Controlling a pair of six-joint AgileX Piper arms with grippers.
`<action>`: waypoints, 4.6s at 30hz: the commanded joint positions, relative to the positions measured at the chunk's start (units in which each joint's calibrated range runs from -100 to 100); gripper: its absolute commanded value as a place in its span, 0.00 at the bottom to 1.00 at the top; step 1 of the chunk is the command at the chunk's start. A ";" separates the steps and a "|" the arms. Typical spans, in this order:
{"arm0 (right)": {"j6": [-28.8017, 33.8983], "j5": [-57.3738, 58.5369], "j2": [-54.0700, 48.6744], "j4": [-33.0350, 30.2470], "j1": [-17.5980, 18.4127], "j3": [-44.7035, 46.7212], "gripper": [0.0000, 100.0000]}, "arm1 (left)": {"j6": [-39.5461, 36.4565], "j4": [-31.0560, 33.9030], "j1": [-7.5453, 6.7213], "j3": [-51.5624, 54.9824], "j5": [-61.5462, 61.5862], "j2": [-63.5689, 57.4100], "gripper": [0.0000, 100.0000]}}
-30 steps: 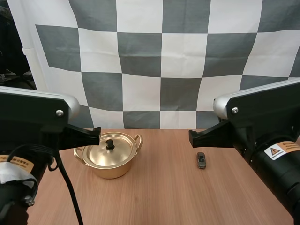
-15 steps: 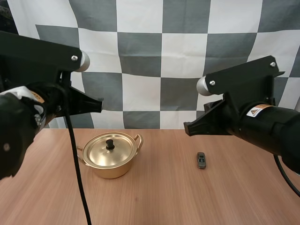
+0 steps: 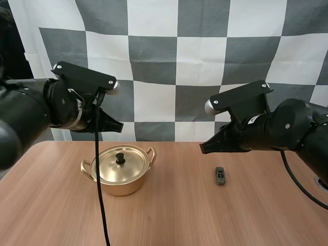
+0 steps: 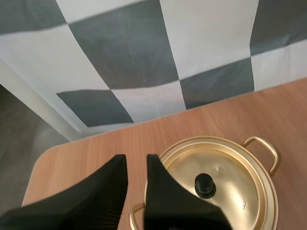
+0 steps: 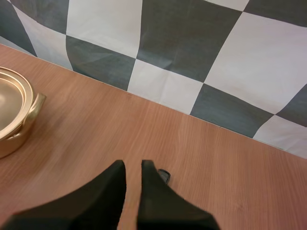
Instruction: Open the pot, put the car inside, and close it
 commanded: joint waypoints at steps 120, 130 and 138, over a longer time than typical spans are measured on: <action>8.22 -0.26 27.60 -3.72 -1.09 0.31 1.00 | 7.60 -9.32 -2.65 -20.10 12.08 0.15 0.00; 7.75 -3.68 39.94 -0.74 -3.82 -4.85 1.00 | 7.39 -9.52 -2.65 -21.64 16.21 -3.96 0.00; 7.75 -4.10 48.34 -0.64 -3.82 -10.64 1.00 | 6.30 -10.10 -2.65 -21.76 17.11 -4.11 0.00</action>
